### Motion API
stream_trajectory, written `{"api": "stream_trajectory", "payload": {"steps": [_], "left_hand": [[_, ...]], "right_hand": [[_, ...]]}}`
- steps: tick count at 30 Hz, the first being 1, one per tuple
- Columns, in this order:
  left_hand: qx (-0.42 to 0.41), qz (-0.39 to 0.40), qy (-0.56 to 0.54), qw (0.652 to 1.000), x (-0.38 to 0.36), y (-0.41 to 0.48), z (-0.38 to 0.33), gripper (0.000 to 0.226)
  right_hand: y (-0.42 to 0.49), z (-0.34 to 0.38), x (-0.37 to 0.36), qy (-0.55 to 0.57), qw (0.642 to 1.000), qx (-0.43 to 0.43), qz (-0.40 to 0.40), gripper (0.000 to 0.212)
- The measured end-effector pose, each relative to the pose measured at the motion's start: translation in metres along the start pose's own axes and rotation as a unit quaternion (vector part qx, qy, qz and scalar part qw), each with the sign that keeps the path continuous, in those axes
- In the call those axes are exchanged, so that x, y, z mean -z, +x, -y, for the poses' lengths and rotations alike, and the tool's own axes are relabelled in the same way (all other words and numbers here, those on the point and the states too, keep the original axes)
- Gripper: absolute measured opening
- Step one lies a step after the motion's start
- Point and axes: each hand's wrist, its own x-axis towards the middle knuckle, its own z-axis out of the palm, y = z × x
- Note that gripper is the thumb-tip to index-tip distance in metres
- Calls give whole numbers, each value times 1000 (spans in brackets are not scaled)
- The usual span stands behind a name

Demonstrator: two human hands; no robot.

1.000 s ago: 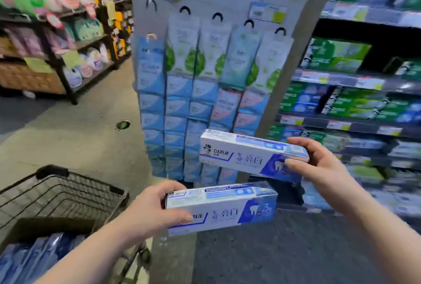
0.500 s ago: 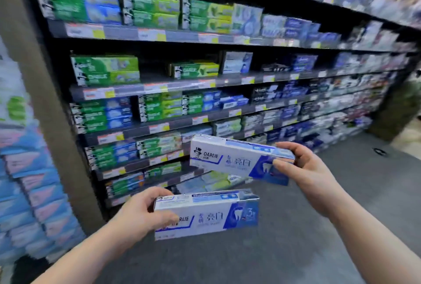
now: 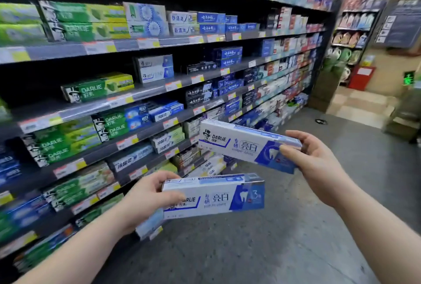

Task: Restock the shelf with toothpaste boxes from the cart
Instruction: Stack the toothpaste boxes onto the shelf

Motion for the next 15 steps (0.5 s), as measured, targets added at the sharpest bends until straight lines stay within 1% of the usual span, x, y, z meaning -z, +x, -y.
{"api": "stream_trajectory", "payload": {"steps": [1,3,4,5,8,10,12,14,15], "left_hand": [[-1,3,-2,1000,-4,15,-1,66],[1,14,-1,1000,-11,46,-1,66],[3,20,0,1000,-13,63,-2,65],[5,23,-2,1000,-14,80,-4,65],[9,6,-2,1000,-8,137,-14,59],[3,-11,14,1000,2,172,-26,53],[-3,-21,13,1000,12,204,-39,47],[-1,-26,22,999,22,232,-44,34],[3,-33,25,999,25,243,-46,32]], "right_hand": [[11,-4,6,-6,1000,3,-3,34],[36,-10,15,-15,1000,4,-8,28],[51,-13,17,-17,1000,4,-5,29],[69,-17,20,-19,1000,6,4,38],[128,-22,19,-36,999,8,27,76],[169,-24,14,-37,998,7,41,92],[207,-28,8,-32,998,12,55,94],[242,-33,1,-19,997,17,74,91],[259,-37,-1,-12,996,19,82,90]]}}
